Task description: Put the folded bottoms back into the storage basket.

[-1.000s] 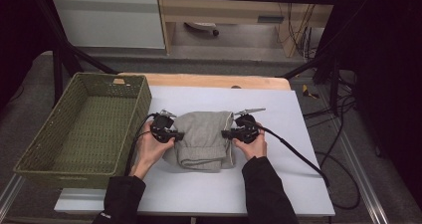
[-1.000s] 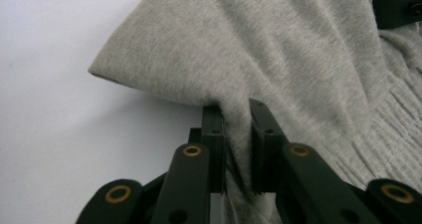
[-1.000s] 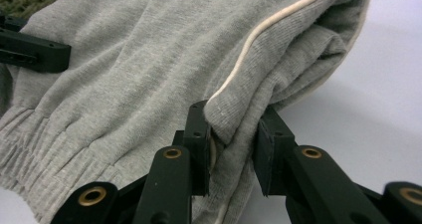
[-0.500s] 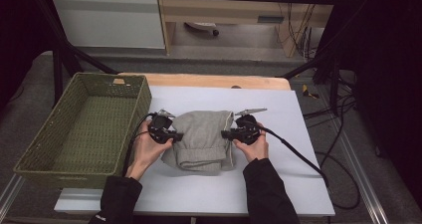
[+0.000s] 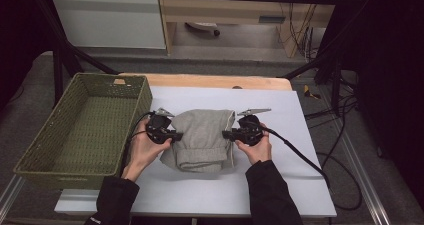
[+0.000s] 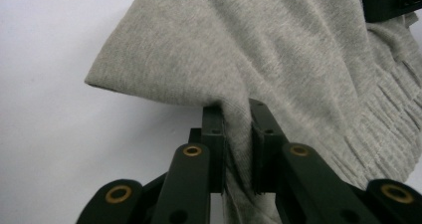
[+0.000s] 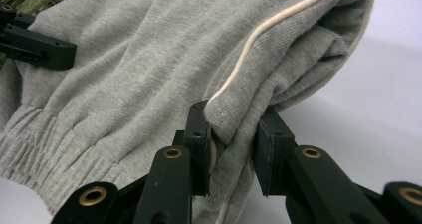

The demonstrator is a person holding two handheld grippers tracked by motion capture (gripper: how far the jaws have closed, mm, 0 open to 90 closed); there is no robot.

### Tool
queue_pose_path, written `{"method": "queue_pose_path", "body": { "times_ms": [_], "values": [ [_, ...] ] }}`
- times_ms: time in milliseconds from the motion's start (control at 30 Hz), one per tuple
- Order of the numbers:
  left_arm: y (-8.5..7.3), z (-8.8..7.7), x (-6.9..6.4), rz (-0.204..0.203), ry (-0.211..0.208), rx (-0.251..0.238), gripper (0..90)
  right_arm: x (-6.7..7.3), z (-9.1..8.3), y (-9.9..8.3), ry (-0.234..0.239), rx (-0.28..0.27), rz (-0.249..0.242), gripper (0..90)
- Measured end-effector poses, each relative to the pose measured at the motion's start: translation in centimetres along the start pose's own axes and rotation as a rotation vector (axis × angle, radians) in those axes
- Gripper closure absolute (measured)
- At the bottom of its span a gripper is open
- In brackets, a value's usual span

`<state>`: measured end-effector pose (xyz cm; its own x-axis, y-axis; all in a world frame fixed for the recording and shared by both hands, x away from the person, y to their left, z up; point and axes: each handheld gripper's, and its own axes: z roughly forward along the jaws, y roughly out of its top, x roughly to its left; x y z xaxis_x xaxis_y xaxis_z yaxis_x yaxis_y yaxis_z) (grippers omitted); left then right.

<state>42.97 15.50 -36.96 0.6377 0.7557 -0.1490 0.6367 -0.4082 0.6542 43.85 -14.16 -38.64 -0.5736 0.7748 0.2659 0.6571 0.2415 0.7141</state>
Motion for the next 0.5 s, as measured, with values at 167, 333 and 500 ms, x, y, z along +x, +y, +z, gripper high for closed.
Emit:
{"method": "queue_pose_path", "body": {
  "times_ms": [167,333,500],
  "values": [
    [0.0,-0.6,-0.1,0.007,0.002,-0.006,80.0,0.4,-0.4,0.1,0.004,-0.012,-0.001,71.7],
    [-0.1,-1.1,-0.1,0.010,-0.002,-0.006,80.0,0.9,-0.8,0.2,0.014,-0.018,-0.001,71.7],
    [-0.1,-1.8,-0.1,0.014,-0.009,-0.008,80.0,1.1,-1.1,0.2,0.031,-0.027,0.003,71.7]
  ]
}}
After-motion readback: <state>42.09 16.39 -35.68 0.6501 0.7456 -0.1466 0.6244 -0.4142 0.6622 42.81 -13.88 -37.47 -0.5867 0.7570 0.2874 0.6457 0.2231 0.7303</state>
